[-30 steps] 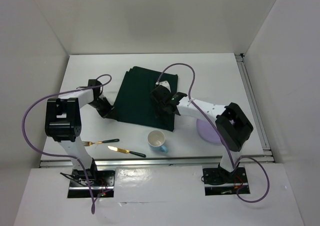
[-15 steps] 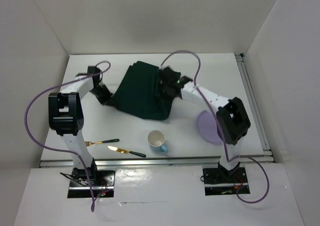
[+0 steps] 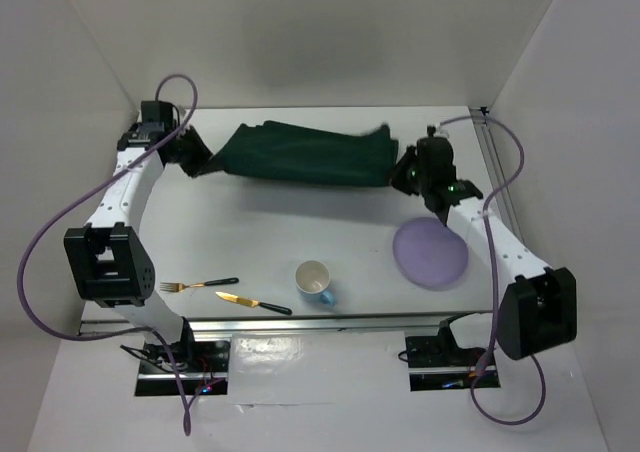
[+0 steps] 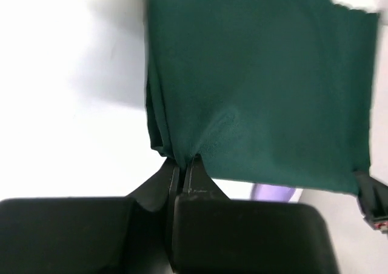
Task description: Set the dinner table for one person
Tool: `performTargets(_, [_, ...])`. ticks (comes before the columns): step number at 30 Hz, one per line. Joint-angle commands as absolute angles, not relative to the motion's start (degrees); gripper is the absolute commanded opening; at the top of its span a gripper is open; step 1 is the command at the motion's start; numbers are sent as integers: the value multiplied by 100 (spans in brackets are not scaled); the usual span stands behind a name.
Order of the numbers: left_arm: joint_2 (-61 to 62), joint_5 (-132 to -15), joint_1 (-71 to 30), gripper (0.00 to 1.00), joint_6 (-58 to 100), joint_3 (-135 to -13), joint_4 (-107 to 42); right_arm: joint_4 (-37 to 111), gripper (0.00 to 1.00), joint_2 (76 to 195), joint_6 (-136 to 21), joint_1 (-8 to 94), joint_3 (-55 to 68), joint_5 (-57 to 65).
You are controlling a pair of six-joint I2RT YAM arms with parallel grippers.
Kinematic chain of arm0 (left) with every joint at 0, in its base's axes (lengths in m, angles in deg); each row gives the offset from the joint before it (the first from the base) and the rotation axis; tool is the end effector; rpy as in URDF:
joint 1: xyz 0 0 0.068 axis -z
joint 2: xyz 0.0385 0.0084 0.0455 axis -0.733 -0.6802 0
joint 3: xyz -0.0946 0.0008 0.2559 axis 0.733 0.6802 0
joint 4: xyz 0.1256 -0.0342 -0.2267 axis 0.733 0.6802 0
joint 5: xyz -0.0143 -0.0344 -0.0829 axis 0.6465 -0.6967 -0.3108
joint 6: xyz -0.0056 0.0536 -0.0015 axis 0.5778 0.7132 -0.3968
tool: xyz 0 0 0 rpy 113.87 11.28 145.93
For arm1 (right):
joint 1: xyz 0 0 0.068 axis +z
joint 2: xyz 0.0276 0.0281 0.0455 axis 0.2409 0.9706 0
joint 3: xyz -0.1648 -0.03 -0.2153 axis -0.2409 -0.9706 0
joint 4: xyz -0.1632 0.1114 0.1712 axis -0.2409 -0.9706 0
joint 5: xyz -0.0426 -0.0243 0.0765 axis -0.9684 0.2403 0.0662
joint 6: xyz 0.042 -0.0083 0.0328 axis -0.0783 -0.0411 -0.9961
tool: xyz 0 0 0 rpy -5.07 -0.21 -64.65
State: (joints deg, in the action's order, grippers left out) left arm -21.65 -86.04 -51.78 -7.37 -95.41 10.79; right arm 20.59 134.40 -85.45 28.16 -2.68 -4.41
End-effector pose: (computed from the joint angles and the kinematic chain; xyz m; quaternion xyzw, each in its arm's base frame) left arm 0.3781 0.0182 0.3420 -0.2778 0.8685 -0.2709 0.3084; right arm 0.3102 0.0780 0.3187 0.1580 0.8527 0.1986 0.4566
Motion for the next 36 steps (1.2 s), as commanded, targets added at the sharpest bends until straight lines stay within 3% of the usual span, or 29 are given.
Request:
performTargets(1, [-1873, -8528, -5224, 0, -815, -8026, 650, 2593, 3, 12893, -9293, 2835, -1814, -303])
performTargets(2, [-1872, -8458, -5163, 2, -816, -7753, 571, 2690, 12, 12892, -9294, 2914, -2055, 12])
performTargets(3, [-1872, -8458, -5162, 13, -816, -7525, 474, 2691, 38, 12892, -9215, 2984, -2188, 15])
performTargets(4, [-1968, -8397, -5162, 41, -738, -7218, 421, 2604, 49, 12979, -9215, 3046, -2250, 15])
performTargets(5, [-2073, -8326, -5162, 54, -737, -7215, 473, 2368, 60, 13163, -9215, 3098, -2251, -37])
performTargets(6, [-2205, -8195, -5162, 66, -667, -7215, 578, 2192, 66, 13269, -9215, 3099, -2164, -142])
performTargets(7, [-2406, -8133, -5162, 82, -597, -7380, 709, 1877, 67, 13418, -9215, 3099, -1937, -257])
performTargets(9, [-2408, -8010, -5162, 89, -535, -7591, 982, 1663, 68, 13419, -9135, 3099, -1698, -573])
performTargets(14, [-2277, -7334, -5162, 85, -482, -8268, 1369, 1549, 61, 13148, -8828, 3046, -1118, -767])
performTargets(19, [-2154, -6858, -5162, 68, -272, -8200, 1414, 1188, 27, 12937, -8776, 3046, -1125, -697])
performTargets(25, [-2811, -7315, -5101, 65, -25, -8926, 1342, 1048, 1, 13831, -8301, 2599, -240, -697])
performTargets(29, [-3698, -7368, -5039, 74, 168, -10165, 1650, 986, 8, 14903, -8019, 2344, 797, -697])
performTargets(32, [-4525, -7289, -4925, 78, 291, -11516, 1923, 775, 21, 15747, -7888, 2282, 1571, -750])
performTargets(34, [-5120, -7228, -4855, 78, 291, -12020, 2046, 599, 39, 16327, -7818, 2282, 2133, -698])
performTargets(36, [-5465, -7227, -4802, 79, 344, -12634, 2169, 433, 44, 16730, -7817, 2282, 2537, -697])
